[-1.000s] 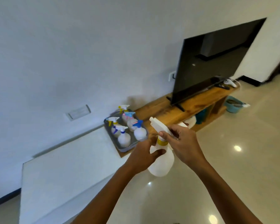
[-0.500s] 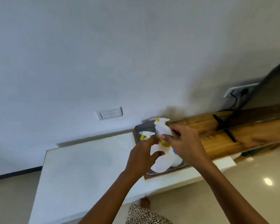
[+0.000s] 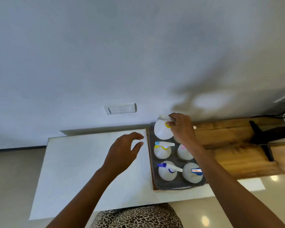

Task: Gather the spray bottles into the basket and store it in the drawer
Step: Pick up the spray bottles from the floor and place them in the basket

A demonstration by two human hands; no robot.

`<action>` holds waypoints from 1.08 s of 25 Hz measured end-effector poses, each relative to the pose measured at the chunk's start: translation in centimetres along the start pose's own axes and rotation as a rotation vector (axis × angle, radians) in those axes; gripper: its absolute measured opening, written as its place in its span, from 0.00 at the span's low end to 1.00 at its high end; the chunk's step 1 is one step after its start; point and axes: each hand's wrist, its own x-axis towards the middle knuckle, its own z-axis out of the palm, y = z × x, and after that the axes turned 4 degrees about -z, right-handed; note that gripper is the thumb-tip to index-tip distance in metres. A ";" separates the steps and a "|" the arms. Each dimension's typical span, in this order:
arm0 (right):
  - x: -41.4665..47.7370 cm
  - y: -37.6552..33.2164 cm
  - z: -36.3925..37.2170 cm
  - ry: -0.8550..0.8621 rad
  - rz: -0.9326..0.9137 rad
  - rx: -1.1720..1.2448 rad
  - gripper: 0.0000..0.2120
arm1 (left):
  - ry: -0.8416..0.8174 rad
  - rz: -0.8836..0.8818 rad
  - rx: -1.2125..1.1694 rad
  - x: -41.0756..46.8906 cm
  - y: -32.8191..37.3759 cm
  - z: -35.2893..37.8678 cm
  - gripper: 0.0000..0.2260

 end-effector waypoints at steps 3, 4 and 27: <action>2.5 2.5 3.5 -0.072 0.005 -0.071 0.12 | -0.033 -0.052 0.005 0.8 -1.6 0.3 0.09; 3.3 3.3 4.5 -0.104 0.015 -0.099 0.14 | -0.046 -0.077 0.005 1.0 -2.1 0.4 0.09; 1.2 7.0 6.0 0.116 0.150 0.128 0.16 | -0.096 -0.079 -0.031 9.4 -1.9 4.5 0.05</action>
